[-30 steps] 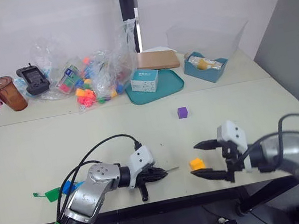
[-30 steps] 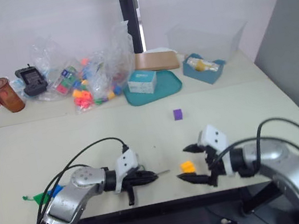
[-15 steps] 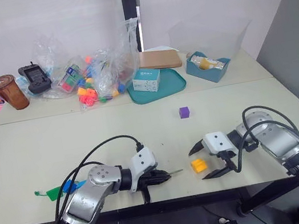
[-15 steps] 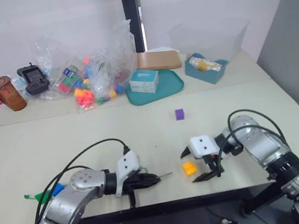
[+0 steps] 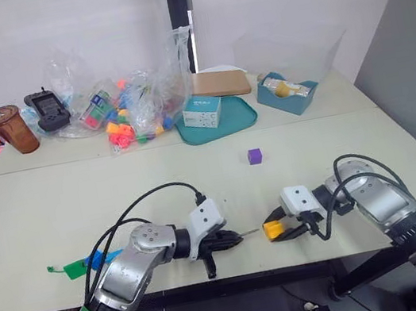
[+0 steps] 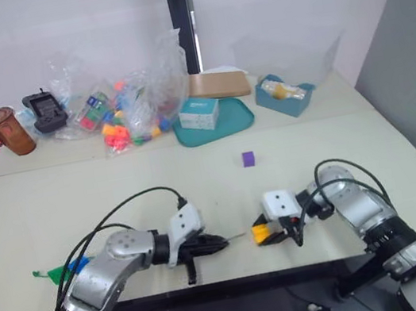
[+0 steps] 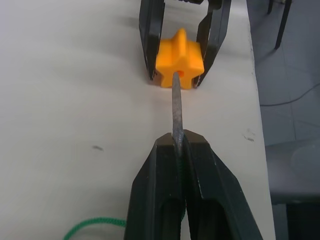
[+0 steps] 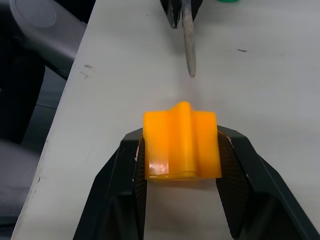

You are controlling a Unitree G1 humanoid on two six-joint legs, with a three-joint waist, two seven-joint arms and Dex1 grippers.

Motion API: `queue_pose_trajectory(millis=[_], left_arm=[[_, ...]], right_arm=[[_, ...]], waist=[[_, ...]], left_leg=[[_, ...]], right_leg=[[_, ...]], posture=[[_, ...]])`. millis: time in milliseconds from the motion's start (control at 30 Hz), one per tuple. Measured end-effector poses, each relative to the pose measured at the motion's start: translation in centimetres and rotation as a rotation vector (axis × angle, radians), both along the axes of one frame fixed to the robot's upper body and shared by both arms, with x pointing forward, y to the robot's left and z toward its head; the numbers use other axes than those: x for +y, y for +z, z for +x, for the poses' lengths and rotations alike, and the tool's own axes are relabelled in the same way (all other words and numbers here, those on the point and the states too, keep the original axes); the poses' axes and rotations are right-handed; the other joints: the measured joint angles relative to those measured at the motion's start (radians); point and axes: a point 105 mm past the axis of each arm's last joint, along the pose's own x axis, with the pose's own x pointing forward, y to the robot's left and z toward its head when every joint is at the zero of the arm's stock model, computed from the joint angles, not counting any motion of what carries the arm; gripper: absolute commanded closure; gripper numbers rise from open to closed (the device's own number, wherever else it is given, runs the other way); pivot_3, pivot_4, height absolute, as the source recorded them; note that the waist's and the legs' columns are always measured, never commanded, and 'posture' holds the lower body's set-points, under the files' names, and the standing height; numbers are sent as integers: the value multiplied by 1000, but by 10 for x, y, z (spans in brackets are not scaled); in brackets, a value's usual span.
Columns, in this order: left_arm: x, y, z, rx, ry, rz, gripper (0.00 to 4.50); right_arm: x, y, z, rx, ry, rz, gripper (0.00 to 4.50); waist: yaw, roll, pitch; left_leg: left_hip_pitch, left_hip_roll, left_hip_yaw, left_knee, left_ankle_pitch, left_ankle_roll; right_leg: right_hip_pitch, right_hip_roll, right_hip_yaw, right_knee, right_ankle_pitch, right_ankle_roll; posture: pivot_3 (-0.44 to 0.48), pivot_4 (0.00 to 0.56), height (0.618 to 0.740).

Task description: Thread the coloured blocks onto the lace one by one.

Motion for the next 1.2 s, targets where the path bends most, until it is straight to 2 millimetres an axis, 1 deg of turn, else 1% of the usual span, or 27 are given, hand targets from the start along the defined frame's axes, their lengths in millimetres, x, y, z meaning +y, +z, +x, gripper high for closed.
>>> queue_pose_trajectory(millis=[333, 800, 867, 967, 1200], left_arm=[[-3, -6, 0, 21, -16, 19, 4500], [-6, -5, 2, 29, -16, 31, 4500], [-9, -5, 3, 29, -18, 31, 4500], [-22, -5, 0, 36, -52, 17, 4500], [-34, -8, -1, 60, -77, 17, 4500]], right_arm=[[5, 0, -3, 10, -44, -12, 3137], [5, 2, -4, 15, -49, -31, 3137], [5, 3, -5, 15, -52, -35, 3137], [8, 2, -8, 20, -39, -33, 3137], [10, 1, -12, 32, -36, -35, 3137]], waist=[[-1, 0, 0], [2, 0, 0], [2, 0, 0], [4, 0, 0], [3, 0, 0]], left_leg=[[1, 0, 0, 0, 0, 0], [0, 0, 0, 0, 0, 0], [0, 0, 0, 0, 0, 0], [0, 0, 0, 0, 0, 0], [0, 0, 0, 1, 0, 0]], right_leg=[[0, 0, 0, 0, 0, 0], [0, 0, 0, 0, 0, 0], [0, 0, 0, 0, 0, 0], [0, 0, 0, 0, 0, 0], [0, 0, 0, 0, 0, 0]], posture=[[0, 150, 740], [0, 150, 740], [0, 150, 740], [0, 150, 740], [0, 150, 740]])
